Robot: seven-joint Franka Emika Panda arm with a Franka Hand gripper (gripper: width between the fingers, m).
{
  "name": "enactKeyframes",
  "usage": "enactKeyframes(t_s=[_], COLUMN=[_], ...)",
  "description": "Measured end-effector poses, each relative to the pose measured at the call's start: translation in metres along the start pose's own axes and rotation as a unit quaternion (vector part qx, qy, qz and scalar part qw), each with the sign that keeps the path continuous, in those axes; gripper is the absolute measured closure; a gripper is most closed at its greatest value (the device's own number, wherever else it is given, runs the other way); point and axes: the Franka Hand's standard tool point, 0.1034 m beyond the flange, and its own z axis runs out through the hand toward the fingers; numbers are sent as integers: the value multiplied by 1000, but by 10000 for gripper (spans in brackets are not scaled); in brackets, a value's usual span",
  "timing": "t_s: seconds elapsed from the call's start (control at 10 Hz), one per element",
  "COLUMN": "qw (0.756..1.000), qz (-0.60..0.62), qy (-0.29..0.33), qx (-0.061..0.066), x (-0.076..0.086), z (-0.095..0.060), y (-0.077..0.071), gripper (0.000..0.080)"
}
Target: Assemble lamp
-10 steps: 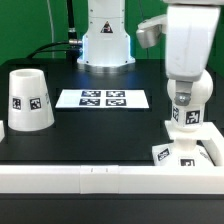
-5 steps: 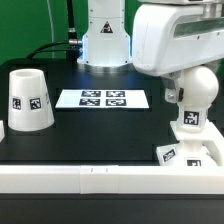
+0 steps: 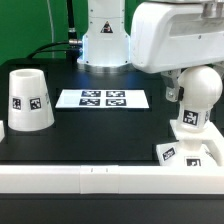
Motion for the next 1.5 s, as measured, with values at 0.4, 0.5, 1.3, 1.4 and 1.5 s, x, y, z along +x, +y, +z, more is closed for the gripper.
enactKeyframes(t_s=[0.4,0.5,1.3,1.4,1.5], qw=[984,977,876,857,828], qz=[175,212,482,514,559], qy=[-1,0,-8,-10,-13], qx=[6,11,26,31,39], x=[-2,-2,-3,-4,-4], z=[1,1,2,2,2], y=[1,2,0,-1,-2], gripper=[223,223,223,223,223])
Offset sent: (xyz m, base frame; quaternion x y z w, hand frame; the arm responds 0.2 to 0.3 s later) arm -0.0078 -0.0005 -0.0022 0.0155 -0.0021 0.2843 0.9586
